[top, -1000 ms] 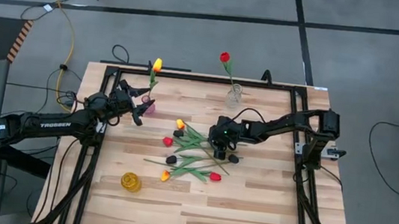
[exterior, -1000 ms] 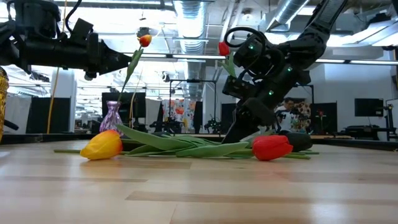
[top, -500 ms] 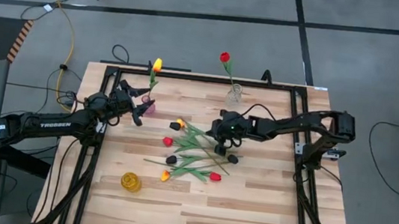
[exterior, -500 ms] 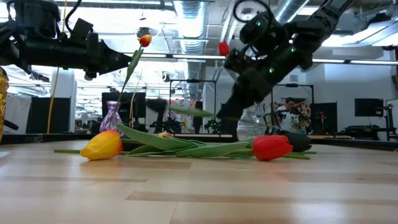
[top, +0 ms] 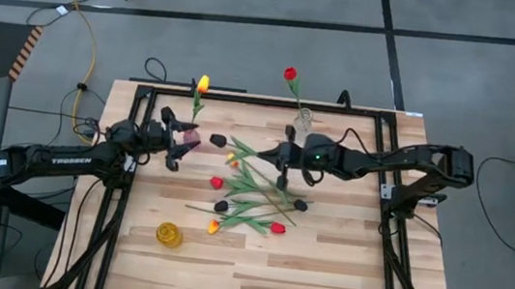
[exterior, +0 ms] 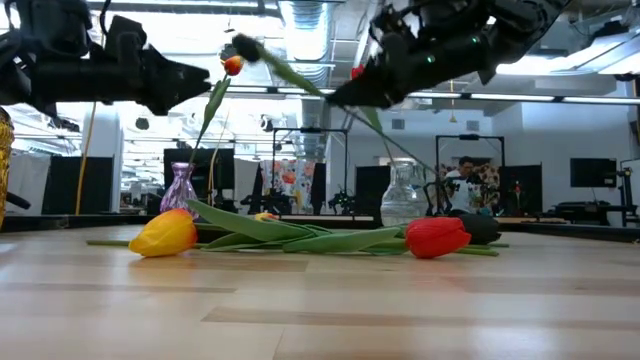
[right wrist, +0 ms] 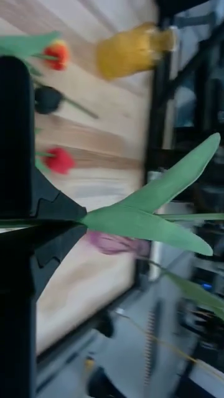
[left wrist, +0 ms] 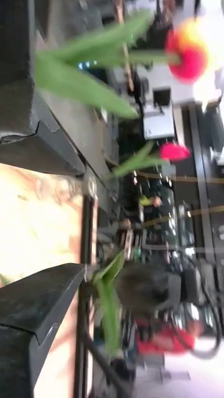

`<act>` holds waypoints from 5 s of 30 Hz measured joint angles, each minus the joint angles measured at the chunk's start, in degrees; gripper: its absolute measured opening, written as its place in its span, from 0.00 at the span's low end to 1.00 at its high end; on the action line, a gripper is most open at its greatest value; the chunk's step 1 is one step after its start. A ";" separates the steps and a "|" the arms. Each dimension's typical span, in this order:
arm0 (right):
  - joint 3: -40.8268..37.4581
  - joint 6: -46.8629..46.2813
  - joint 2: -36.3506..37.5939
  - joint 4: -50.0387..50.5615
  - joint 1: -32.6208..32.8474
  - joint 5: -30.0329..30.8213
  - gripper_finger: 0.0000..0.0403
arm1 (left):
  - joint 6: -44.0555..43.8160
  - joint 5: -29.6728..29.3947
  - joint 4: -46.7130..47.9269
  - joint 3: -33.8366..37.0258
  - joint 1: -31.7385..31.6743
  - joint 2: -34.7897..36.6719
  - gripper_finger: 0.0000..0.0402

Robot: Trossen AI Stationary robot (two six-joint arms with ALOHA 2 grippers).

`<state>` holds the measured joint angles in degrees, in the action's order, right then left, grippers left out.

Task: Sort flowers into vase by color
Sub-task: Put the top black tulip into the yellow vase

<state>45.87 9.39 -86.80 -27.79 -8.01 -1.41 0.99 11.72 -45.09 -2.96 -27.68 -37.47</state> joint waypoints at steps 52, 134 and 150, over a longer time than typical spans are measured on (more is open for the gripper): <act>0.02 7.72 -0.68 -26.27 3.02 -0.17 0.09 | 9.36 -10.10 -6.99 -35.74 21.96 -39.39 0.53; 0.04 -5.05 0.37 -8.09 15.21 -0.02 0.54 | -19.96 6.89 68.05 -35.63 37.66 15.03 0.06; 0.04 -7.02 0.37 -7.74 15.58 -0.09 0.54 | -19.15 8.56 69.53 -38.58 37.66 15.01 0.06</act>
<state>45.91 2.37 -86.43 -35.53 7.57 -1.50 -18.16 20.27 24.44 -41.54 9.98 -22.46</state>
